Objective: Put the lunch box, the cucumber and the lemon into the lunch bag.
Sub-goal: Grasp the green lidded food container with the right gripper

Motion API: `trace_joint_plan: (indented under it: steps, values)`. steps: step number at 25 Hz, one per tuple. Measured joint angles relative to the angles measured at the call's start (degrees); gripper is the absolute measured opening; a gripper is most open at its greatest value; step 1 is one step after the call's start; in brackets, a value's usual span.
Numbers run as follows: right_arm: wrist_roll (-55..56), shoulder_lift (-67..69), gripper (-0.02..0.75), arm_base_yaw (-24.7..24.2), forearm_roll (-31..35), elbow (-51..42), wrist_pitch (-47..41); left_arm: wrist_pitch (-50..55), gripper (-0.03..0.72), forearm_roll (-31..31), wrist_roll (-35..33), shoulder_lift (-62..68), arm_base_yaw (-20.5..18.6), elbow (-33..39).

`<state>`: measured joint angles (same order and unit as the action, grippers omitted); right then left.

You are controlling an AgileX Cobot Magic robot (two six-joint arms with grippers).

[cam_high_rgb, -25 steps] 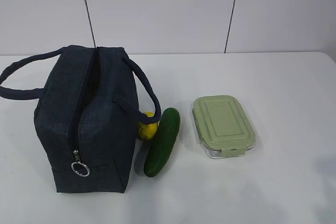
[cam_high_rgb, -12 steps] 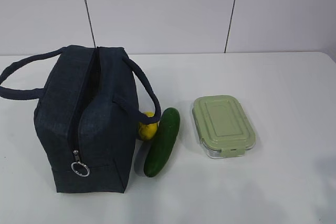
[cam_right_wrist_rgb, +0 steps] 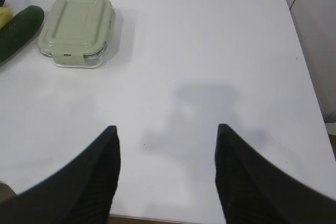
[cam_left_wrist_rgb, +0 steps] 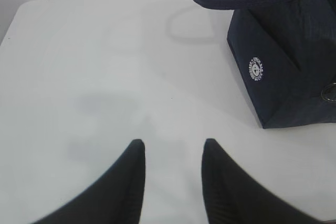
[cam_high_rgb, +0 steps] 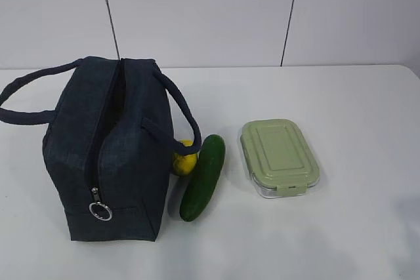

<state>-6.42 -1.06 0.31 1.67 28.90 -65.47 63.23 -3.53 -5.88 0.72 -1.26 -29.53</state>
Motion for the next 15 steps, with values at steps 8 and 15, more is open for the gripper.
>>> trace_joint_plan:
  steps: [8, 15]
  values:
    - [0.0, 0.0, 0.419, 0.0, 0.0, 0.0, 0.0, 0.0, 0.264, 0.0, 0.0, 0.0, 0.0, 0.0]
    - [0.0, 0.0, 0.419, 0.0, 0.0, 0.0, 0.0, 0.0, 0.264, 0.0, 0.0, 0.0, 0.0, 0.0]
